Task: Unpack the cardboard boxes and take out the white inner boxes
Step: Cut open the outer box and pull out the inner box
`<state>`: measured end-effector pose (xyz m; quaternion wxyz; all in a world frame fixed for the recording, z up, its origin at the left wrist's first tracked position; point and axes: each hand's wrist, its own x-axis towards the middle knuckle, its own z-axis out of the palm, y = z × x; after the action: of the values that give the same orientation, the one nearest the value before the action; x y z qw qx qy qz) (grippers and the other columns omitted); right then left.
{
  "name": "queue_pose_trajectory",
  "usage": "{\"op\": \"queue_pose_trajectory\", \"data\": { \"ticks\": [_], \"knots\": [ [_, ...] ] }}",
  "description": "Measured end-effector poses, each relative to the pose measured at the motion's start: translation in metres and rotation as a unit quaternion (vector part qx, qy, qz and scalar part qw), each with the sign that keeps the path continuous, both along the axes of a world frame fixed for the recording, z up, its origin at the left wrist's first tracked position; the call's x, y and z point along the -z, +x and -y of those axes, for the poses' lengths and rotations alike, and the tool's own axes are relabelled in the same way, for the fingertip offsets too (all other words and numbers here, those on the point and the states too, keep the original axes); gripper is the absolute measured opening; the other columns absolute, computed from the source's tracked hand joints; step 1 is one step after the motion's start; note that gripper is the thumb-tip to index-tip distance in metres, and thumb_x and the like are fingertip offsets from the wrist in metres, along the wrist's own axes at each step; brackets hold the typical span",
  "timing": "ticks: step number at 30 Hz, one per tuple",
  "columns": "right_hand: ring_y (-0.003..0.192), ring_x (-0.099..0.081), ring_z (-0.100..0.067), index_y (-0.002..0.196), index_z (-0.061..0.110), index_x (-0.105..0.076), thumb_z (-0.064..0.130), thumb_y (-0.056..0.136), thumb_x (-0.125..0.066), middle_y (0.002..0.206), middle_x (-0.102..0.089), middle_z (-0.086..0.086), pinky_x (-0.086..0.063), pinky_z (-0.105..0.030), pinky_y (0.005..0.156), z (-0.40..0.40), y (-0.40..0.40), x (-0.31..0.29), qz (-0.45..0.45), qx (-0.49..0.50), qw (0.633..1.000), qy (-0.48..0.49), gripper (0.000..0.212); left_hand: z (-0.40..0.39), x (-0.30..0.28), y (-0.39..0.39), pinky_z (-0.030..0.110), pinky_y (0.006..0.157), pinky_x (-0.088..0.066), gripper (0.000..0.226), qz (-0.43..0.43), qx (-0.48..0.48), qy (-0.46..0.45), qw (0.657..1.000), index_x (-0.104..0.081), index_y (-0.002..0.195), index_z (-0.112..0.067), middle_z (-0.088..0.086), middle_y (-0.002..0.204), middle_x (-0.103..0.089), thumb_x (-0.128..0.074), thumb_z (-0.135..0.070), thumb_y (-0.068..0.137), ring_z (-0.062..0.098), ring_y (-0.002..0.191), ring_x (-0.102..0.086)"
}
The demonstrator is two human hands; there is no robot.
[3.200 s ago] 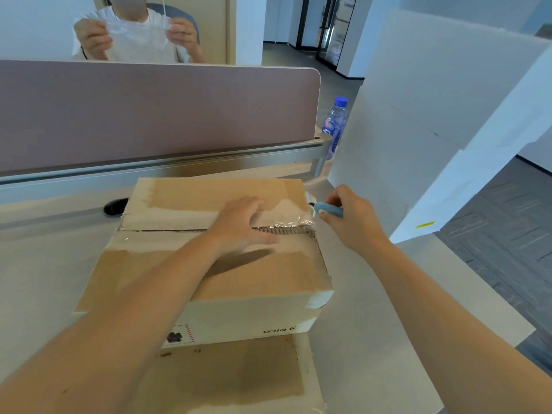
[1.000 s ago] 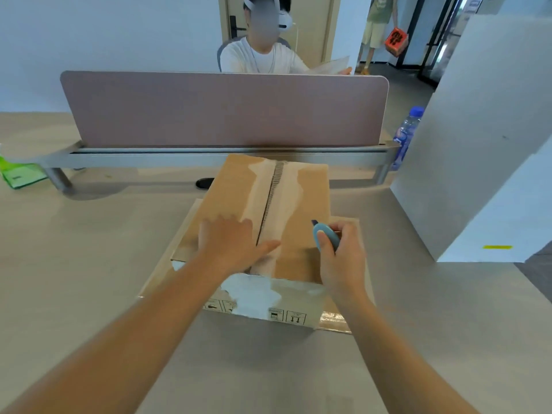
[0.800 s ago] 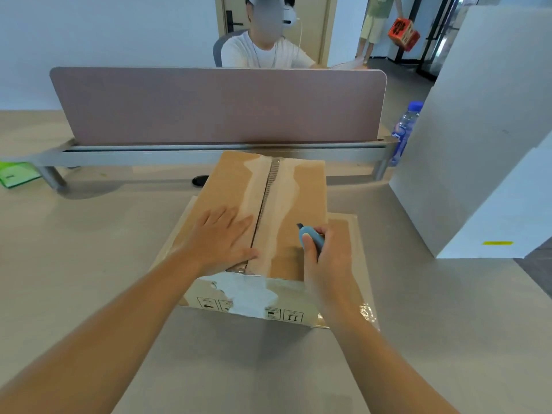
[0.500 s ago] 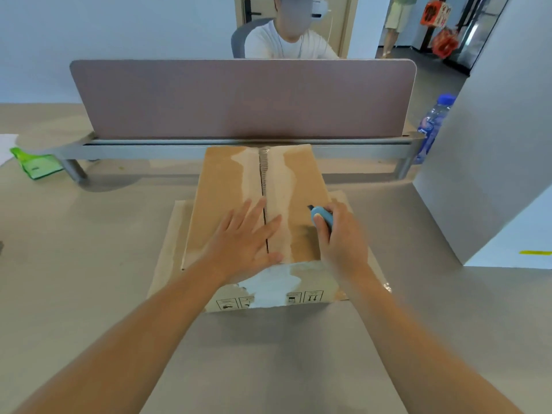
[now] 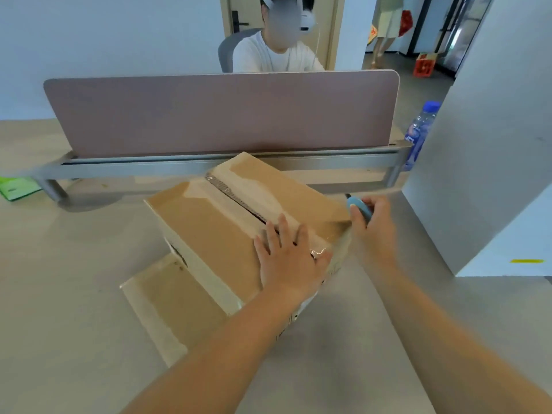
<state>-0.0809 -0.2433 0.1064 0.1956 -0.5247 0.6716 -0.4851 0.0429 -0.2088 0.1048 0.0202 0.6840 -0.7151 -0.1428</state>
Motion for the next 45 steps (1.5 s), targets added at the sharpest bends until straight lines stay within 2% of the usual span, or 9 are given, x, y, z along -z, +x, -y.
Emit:
{"op": "queue_pose_trajectory", "data": {
  "ticks": [2, 5, 7, 10, 16, 22, 31, 38, 45],
  "knots": [
    [0.083, -0.050, -0.012, 0.108, 0.010, -0.046, 0.017, 0.093, -0.051, 0.095, -0.050, 0.003, -0.043, -0.024, 0.075, -0.010, -0.005, 0.003, 0.079, 0.030, 0.996, 0.018, 0.017, 0.003, -0.006, -0.012, 0.045, 0.115, 0.007, 0.063, -0.072, -0.005, -0.012, 0.997, -0.011, 0.148, -0.024, 0.010, 0.156, 0.016, -0.026, -0.055, 0.095, 0.030, 0.143, 0.014],
    [0.077, -0.054, -0.016, 0.101, 0.009, -0.043, 0.014, 0.093, -0.050, 0.082, -0.048, 0.005, -0.053, -0.043, 0.082, -0.019, -0.006, 0.007, 0.208, 0.074, 0.974, 0.049, 0.012, 0.008, -0.012, -0.016, 0.039, 0.116, 0.005, 0.056, -0.200, 0.012, -0.016, 0.980, -0.018, 0.147, -0.025, 0.003, 0.157, 0.013, -0.033, -0.045, 0.097, 0.023, 0.144, 0.014],
    [0.068, -0.056, -0.017, 0.099, 0.009, -0.041, 0.011, 0.094, -0.048, 0.081, -0.046, 0.006, -0.053, -0.045, 0.079, -0.024, 0.000, 0.009, 0.283, 0.084, 0.952, 0.081, 0.010, 0.018, -0.012, -0.005, 0.037, 0.118, 0.002, 0.054, -0.226, 0.040, -0.021, 0.973, -0.020, 0.147, -0.023, 0.000, 0.157, 0.010, -0.036, -0.039, 0.097, 0.020, 0.144, 0.011],
    [0.058, -0.054, -0.014, 0.099, 0.007, -0.040, 0.011, 0.095, -0.048, 0.082, -0.045, 0.001, -0.053, -0.031, 0.064, -0.031, 0.013, 0.013, 0.360, 0.090, 0.922, 0.109, 0.010, 0.042, -0.012, 0.019, 0.037, 0.118, -0.001, 0.057, -0.141, 0.143, -0.053, 0.978, -0.019, 0.148, -0.021, 0.003, 0.158, 0.003, -0.039, -0.038, 0.097, 0.020, 0.145, 0.006],
    [0.062, -0.056, -0.016, 0.097, 0.011, -0.043, 0.012, 0.095, -0.048, 0.087, -0.047, 0.000, -0.053, -0.029, 0.066, -0.040, 0.032, 0.020, 0.434, 0.130, 0.888, 0.082, 0.005, 0.073, -0.010, 0.043, 0.042, 0.118, -0.007, 0.063, -0.029, 0.315, -0.040, 0.948, -0.012, 0.149, -0.026, 0.004, 0.158, -0.005, -0.036, -0.048, 0.095, 0.022, 0.145, -0.001],
    [0.071, -0.060, -0.013, 0.104, 0.013, -0.048, 0.010, 0.095, -0.047, 0.091, -0.052, 0.000, -0.054, -0.030, 0.070, -0.052, 0.046, 0.030, 0.432, 0.143, 0.888, 0.062, 0.009, 0.073, -0.003, 0.041, 0.045, 0.117, -0.001, 0.065, 0.050, 0.365, -0.042, 0.929, -0.007, 0.148, -0.036, 0.004, 0.158, -0.001, -0.029, -0.059, 0.091, 0.025, 0.145, 0.003],
    [0.070, -0.060, -0.016, 0.096, 0.017, -0.053, 0.011, 0.094, -0.049, 0.092, -0.052, 0.001, -0.054, -0.032, 0.074, -0.053, 0.048, 0.030, 0.409, 0.142, 0.900, 0.051, 0.008, 0.071, 0.000, 0.040, 0.047, 0.116, 0.001, 0.062, 0.048, 0.375, -0.049, 0.925, -0.008, 0.147, -0.040, 0.005, 0.158, 0.002, -0.029, -0.058, 0.092, 0.028, 0.144, 0.006],
    [0.062, -0.057, -0.013, 0.082, 0.021, -0.052, 0.009, 0.094, -0.048, 0.084, -0.054, 0.002, -0.052, -0.025, 0.065, -0.052, 0.048, 0.025, 0.382, 0.145, 0.912, 0.043, 0.018, 0.072, 0.005, 0.039, 0.049, 0.115, 0.003, 0.057, 0.052, 0.380, -0.052, 0.922, -0.006, 0.144, -0.048, 0.008, 0.158, 0.004, -0.025, -0.060, 0.091, 0.032, 0.144, 0.008],
    [0.063, -0.056, -0.013, 0.100, 0.009, -0.052, 0.006, 0.095, -0.045, 0.082, -0.053, 0.000, -0.051, -0.027, 0.070, -0.050, 0.046, 0.019, 0.354, 0.134, 0.924, 0.065, 0.009, 0.071, 0.007, 0.036, 0.052, 0.113, 0.005, 0.056, 0.067, 0.377, -0.047, 0.923, -0.004, 0.144, -0.049, 0.009, 0.157, 0.008, -0.021, -0.061, 0.091, 0.034, 0.143, 0.011]
  ]
}}
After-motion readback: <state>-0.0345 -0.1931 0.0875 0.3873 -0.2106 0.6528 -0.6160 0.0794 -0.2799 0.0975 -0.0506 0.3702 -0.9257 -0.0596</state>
